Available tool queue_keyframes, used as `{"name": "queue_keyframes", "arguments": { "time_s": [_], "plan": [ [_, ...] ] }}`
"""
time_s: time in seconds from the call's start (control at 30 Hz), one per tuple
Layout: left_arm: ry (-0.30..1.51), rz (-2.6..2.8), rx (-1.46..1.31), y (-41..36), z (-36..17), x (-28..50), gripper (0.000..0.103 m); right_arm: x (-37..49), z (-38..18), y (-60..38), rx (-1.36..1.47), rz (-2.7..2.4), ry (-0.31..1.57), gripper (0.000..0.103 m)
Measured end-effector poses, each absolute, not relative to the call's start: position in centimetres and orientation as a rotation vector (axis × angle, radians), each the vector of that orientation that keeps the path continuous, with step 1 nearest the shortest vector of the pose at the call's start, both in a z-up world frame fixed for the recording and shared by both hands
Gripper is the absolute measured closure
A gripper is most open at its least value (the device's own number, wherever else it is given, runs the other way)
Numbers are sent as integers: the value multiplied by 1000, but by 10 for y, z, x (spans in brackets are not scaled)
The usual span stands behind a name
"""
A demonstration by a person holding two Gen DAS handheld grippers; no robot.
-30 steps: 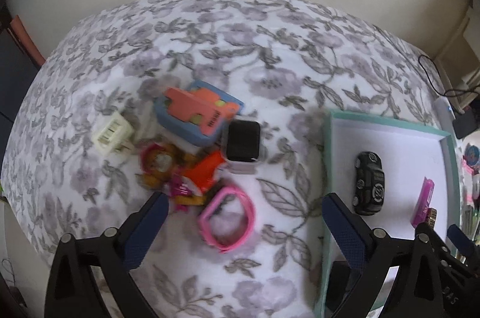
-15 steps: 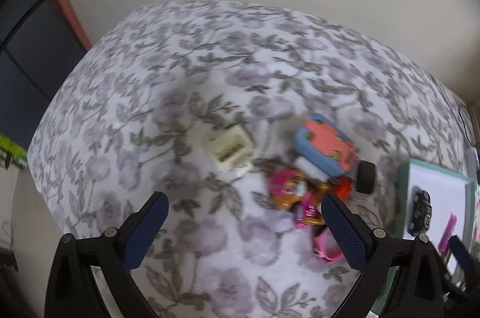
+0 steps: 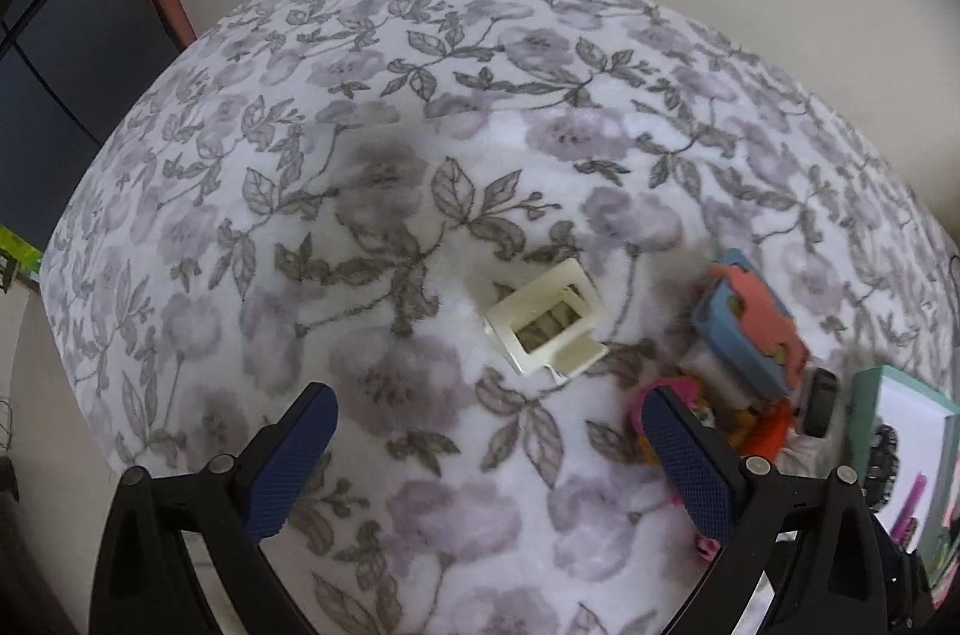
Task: Organize rigid objects
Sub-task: 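Grasp the white plug adapter with the left tool while the right tool grasps the pink watch band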
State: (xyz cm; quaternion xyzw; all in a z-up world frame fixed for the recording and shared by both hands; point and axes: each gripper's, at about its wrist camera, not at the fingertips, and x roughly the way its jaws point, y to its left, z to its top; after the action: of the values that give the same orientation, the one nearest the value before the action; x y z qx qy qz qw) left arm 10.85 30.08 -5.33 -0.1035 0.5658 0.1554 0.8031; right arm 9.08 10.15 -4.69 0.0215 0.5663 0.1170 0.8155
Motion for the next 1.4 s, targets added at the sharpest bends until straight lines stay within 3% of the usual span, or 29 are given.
{"name": "queue_keyframes", "arguments": {
  "time_s": [0.5, 1.0, 1.1, 1.33, 1.4],
  "plan": [
    [1192, 259, -149, 294, -84, 139, 10, 99, -84, 117, -2, 246, 1305, 12],
    [1136, 199, -110, 282, -85, 148, 35, 100, -86, 118, -11, 242, 1310, 13],
    [1131, 191, -113, 283, -85, 149, 40, 99, -84, 118, -10, 246, 1309, 17],
    [1130, 186, -117, 282, -83, 148, 40, 94, -78, 125, 1, 301, 1303, 46],
    [1133, 187, -121, 282, -82, 148, 40, 94, -77, 127, -6, 302, 1302, 48]
  ]
}}
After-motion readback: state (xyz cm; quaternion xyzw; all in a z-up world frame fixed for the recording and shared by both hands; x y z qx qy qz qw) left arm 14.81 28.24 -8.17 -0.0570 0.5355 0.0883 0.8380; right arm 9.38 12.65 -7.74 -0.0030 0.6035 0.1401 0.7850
